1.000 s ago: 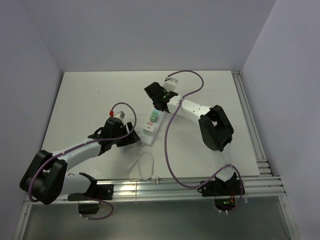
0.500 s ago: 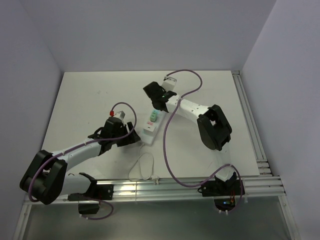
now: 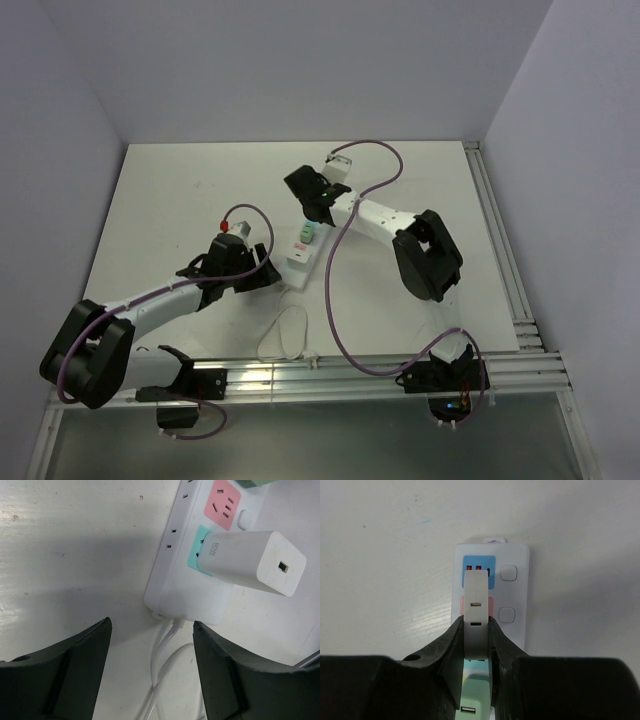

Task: Insert the plug

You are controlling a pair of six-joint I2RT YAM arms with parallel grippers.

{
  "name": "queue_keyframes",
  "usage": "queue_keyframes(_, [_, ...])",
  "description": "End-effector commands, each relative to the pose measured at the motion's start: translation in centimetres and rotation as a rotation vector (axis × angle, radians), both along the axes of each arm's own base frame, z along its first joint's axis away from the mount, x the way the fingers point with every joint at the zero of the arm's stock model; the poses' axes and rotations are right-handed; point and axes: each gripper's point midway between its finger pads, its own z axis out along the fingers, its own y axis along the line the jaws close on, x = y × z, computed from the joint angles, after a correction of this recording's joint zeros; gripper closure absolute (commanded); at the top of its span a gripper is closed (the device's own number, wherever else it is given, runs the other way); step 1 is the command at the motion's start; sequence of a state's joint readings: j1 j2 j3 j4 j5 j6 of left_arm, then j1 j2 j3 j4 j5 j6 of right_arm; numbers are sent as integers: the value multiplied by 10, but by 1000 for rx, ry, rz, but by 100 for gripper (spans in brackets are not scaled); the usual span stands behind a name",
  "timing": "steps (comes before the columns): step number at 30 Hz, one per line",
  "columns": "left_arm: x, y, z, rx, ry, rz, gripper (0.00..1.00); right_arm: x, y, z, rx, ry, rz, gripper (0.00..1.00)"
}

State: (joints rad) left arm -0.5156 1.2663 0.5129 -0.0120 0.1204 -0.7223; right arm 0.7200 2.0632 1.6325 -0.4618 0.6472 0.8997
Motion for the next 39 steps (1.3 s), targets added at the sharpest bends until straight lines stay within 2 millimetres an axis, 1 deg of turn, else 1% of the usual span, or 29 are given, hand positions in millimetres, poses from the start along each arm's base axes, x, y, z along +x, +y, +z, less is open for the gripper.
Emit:
queue_keyframes(1, [14,-10,21,-36,-61,-21,28,-3,-3,6,-14,-34,-35,100])
queue_keyframes(11, [16,-9,24,-28,-74,-21,28,-9,-5,-12,-21,-9,-39,100])
queue_keyframes(13, [17,-9,25,-27,-76,-20,28,-8,-4,-12,-39,-4,-36,100])
queue_keyframes(14, [16,-9,26,-29,-79,-20,28,-9,-3,-18,-62,12,-32,100])
queue_keyframes(15, [17,-9,27,-30,-82,-18,28,-8,-3,-14,-78,19,-31,100])
queue_keyframes(16, [17,-9,28,-30,-83,-17,28,-8,-3,-14,-89,26,-33,100])
queue_keyframes(17, [17,-9,28,-31,-85,-17,28,-9,-2,-19,-104,36,-33,100])
queue_keyframes(25, [17,-8,27,-29,-84,-18,28,-17,-6,-28,-120,53,-37,100])
queue_keyframes(31, [19,-10,30,-30,-91,-22,28,-20,-6,-33,-180,79,-20,100])
queue_keyframes(39, [20,-10,30,-29,-92,-19,28,-23,-11,-31,-243,90,8,100])
